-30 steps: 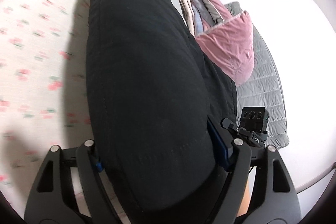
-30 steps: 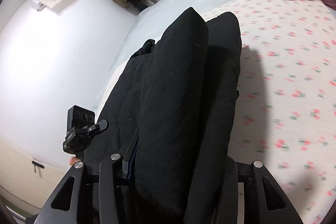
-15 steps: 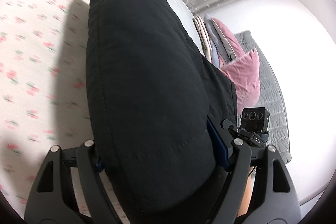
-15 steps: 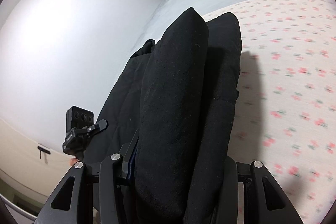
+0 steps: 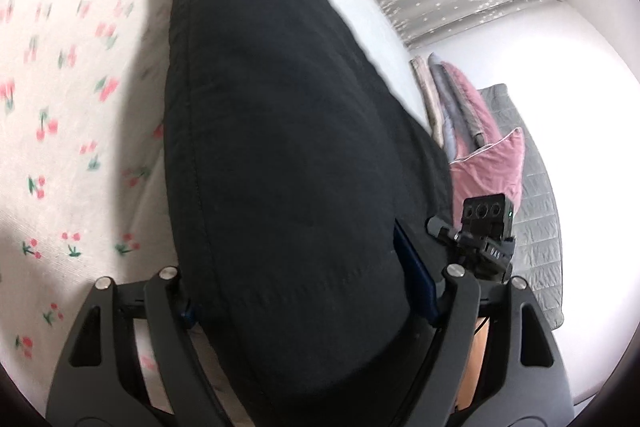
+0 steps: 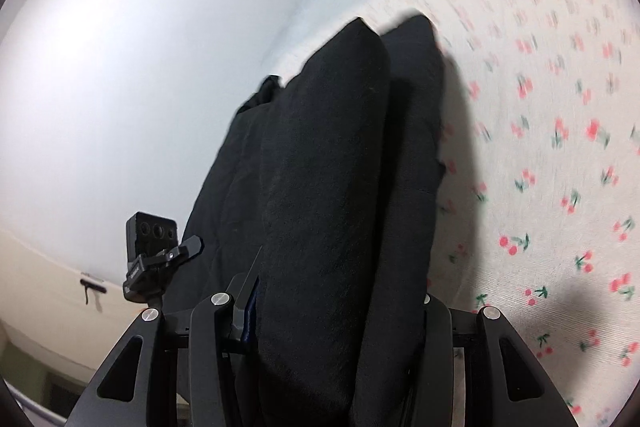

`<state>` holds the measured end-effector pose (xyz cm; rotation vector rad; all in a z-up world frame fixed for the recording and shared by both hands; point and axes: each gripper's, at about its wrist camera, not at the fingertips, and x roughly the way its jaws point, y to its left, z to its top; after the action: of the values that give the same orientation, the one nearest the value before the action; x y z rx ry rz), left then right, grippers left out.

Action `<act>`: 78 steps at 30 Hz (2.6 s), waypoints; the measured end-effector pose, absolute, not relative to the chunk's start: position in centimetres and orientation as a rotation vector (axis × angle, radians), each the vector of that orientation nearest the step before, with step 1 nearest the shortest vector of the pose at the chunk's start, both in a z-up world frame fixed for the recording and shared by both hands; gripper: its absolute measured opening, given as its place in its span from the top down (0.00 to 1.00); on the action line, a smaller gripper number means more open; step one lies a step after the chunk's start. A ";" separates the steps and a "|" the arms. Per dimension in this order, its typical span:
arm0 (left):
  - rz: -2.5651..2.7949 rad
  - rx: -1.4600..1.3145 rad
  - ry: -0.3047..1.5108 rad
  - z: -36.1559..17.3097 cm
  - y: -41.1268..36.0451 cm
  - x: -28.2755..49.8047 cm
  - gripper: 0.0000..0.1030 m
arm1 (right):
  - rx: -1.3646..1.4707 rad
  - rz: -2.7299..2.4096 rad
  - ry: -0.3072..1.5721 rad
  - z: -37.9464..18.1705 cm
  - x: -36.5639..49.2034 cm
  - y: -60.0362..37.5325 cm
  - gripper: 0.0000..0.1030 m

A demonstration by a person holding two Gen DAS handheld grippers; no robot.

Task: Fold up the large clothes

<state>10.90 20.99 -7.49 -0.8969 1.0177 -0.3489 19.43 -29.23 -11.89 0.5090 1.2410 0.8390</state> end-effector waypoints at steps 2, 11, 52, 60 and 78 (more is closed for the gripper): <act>-0.387 -0.904 0.961 -8.9 21.1 10.4 0.18 | 0.562 0.845 1.270 -13.6 19.8 -29.7 0.50; -0.273 -0.875 0.998 -7.4 20.7 10.1 0.16 | 0.510 0.782 1.290 -12.1 19.8 -30.8 0.44; 0.368 -0.272 0.960 1.5 2.9 -11.7 0.01 | -0.080 0.292 0.886 -2.6 -7.1 -33.6 0.17; 0.412 -0.250 0.923 0.9 1.5 -11.6 0.01 | -0.114 0.265 0.862 -3.4 -7.7 -32.7 0.17; 0.412 -0.246 0.961 -0.5 0.3 -10.8 0.01 | -0.165 0.319 0.887 -5.5 -7.7 -31.3 0.17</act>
<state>-10.82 0.32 -0.54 -0.2461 0.9606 0.4115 -7.74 -31.26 -5.50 -0.1646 0.8870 0.3187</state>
